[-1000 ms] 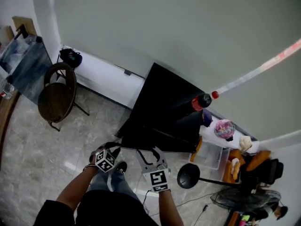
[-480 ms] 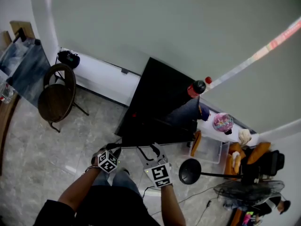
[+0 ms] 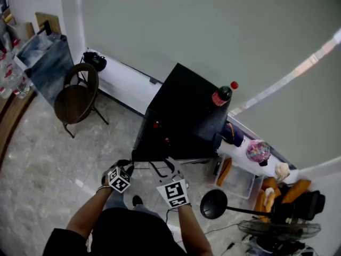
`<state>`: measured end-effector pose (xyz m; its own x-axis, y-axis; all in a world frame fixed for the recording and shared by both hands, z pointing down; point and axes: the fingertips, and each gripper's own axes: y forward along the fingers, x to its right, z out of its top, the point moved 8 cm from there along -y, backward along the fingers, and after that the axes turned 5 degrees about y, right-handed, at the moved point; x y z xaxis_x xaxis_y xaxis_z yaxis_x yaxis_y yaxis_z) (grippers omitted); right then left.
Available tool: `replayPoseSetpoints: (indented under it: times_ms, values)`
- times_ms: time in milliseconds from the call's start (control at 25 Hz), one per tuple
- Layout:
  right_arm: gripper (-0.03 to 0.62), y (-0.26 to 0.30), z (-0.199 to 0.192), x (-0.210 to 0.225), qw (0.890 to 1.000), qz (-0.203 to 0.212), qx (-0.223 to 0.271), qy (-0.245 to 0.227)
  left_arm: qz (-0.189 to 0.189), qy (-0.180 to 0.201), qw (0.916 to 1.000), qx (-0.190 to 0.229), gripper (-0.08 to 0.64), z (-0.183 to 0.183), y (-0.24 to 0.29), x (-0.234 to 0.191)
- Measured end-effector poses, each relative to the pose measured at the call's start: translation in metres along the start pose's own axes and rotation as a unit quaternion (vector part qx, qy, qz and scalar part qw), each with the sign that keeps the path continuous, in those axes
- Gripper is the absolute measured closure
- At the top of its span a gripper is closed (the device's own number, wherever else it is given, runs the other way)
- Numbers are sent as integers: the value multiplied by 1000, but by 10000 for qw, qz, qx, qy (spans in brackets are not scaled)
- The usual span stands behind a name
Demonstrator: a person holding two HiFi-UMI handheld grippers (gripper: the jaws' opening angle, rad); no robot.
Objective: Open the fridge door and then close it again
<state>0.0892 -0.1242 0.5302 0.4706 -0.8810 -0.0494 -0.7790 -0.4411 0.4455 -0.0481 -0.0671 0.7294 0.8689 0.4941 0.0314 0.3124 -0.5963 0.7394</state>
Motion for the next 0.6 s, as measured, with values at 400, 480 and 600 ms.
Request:
replayPoseSetpoints:
  times_ms: [400, 480, 600]
  values:
    - [402, -27, -13, -5, 9974, 701, 51, -173, 426, -535, 9975, -169, 488, -16, -11, 49]
    - [402, -34, -16, -8, 9966, 805, 59, -188, 507, -657, 9964, -156, 488, -19, -15, 59]
    - [400, -44, -22, -13, 9949, 971, 44, -262, 532, -761, 9956, -129, 489, -23, -20, 76]
